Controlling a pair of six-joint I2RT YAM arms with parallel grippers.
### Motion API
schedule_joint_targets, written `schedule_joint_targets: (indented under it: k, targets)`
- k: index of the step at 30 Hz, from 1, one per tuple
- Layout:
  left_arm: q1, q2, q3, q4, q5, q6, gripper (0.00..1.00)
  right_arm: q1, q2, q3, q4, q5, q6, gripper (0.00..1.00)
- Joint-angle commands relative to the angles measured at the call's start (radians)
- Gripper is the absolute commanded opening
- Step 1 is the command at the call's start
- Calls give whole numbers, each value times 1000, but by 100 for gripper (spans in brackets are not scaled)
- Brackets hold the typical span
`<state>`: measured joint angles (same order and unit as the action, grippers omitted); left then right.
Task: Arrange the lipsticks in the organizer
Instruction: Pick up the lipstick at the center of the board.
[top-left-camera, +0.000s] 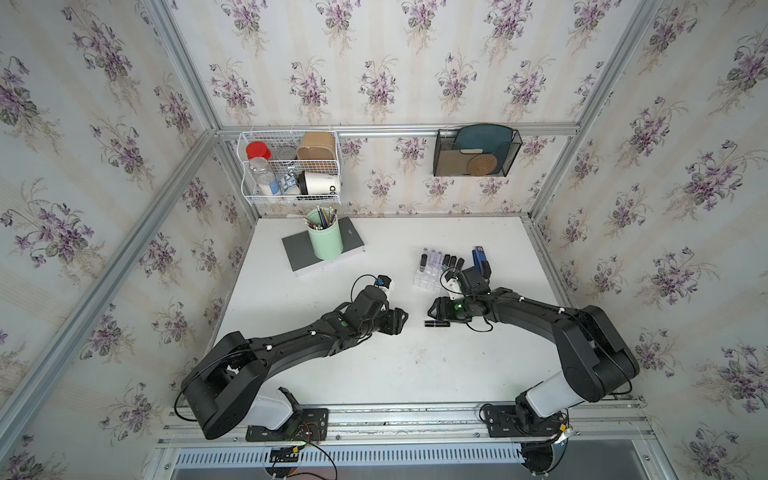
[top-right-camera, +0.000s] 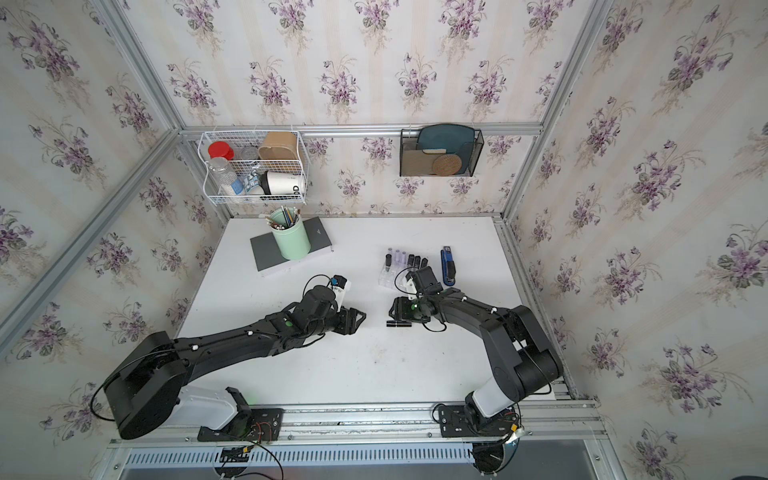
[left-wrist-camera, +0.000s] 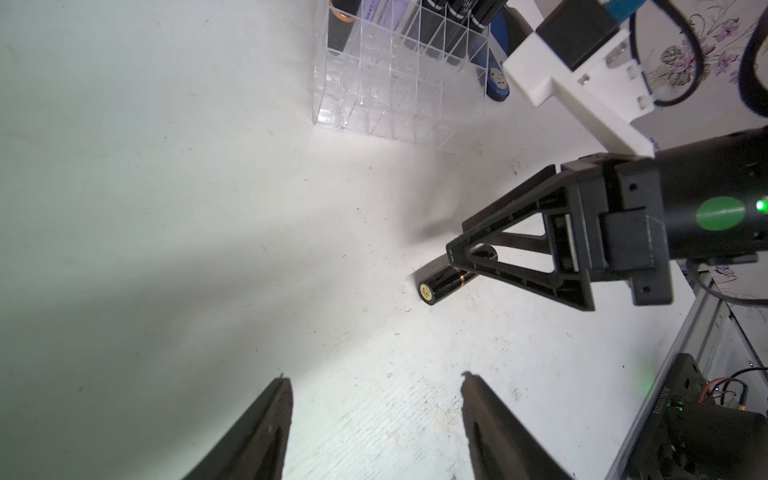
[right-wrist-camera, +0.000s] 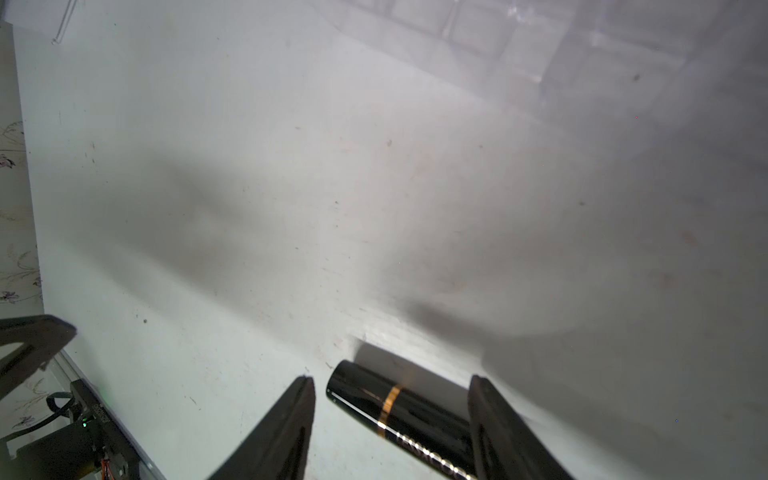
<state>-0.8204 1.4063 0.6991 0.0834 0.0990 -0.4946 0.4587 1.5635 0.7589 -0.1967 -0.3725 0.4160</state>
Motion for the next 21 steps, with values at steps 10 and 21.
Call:
schedule_joint_targets:
  k: [10,21]
  targets:
    - [0,2,0,15,-12,-2,68,69,-78,-51,-52,75,32,62]
    - [1,-28,-6,-16,-27,10,68,268,-10,46,-187,397,20,53]
